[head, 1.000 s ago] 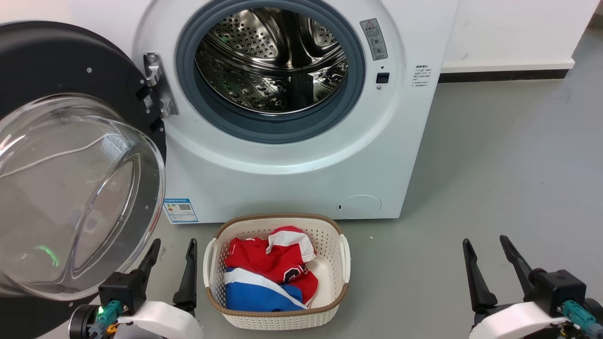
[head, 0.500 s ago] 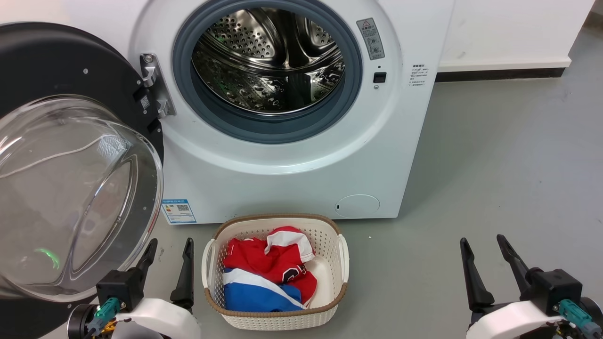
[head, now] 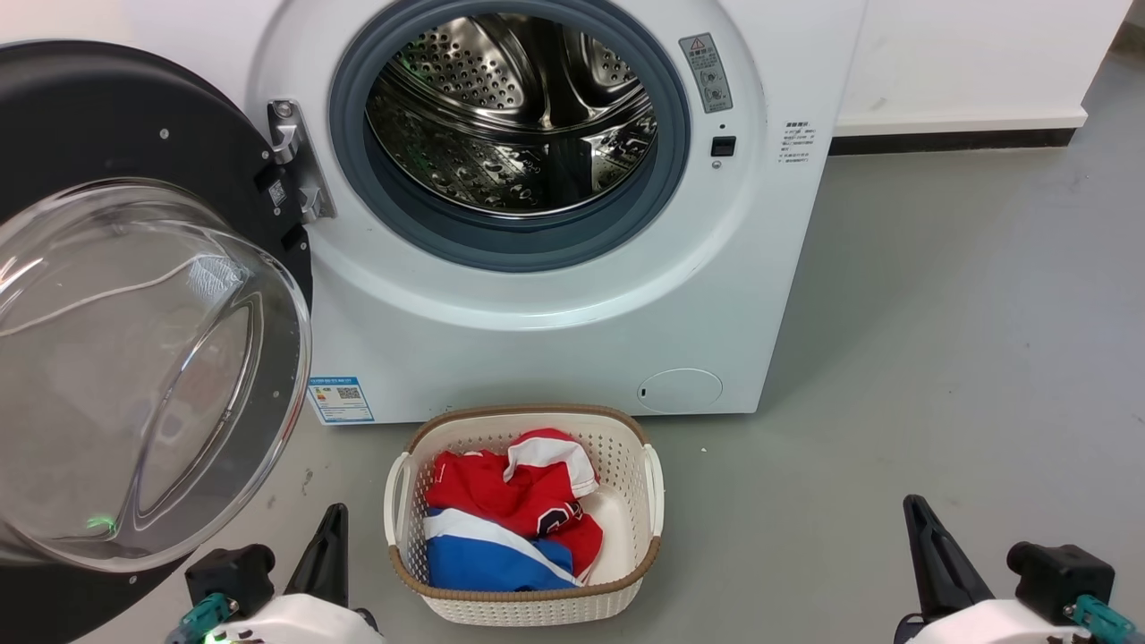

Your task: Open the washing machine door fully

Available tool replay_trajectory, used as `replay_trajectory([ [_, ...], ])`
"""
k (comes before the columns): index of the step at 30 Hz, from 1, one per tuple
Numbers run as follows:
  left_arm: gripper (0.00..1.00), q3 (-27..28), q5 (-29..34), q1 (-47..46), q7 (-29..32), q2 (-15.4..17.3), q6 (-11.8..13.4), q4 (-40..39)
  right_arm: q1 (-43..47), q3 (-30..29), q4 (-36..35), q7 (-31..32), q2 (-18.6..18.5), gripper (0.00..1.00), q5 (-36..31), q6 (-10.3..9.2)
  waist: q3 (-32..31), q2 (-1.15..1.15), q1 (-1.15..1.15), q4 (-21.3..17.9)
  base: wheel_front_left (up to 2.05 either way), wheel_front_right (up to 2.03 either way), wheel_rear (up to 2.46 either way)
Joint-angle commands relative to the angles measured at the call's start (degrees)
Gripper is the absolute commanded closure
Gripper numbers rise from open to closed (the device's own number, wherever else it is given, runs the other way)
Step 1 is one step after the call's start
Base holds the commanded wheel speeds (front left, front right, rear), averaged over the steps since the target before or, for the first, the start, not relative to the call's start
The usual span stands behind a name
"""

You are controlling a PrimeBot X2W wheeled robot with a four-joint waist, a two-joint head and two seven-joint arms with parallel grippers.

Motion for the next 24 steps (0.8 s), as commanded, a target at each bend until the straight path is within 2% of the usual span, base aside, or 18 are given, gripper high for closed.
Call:
replay_trajectory([
  [1,1.0,1.3,-2.2,-1.6,0.6,-0.1,-0.6,-0.8,-1.8,-0.2,-0.5,0.4,-0.2,1.0,3.3,0.0,0.0,0.0,0.0,0.0,0.0,0.0,0.0],
  [16,1.0,5.6,-13.8,-2.7,4.2,-2.8,-3.2,-0.6,-4.0,-0.9,0.8,2.5,-0.6,1.0,19.2,0.0,0.3,0.0,0.0,0.3,0.0,0.0,0.0],
  [17,1.0,6.4,-15.8,-2.8,4.8,-3.3,-3.7,-0.7,-4.4,-1.1,1.0,2.9,-0.6,1.0,22.0,0.0,0.4,0.0,0.0,0.3,0.0,0.0,0.0],
  [24,1.0,8.1,-20.4,-3.3,6.3,-4.4,-4.8,-0.7,-5.2,-1.4,1.6,3.8,-0.7,1.0,28.2,0.0,0.5,0.0,0.0,0.5,0.0,0.0,0.0],
])
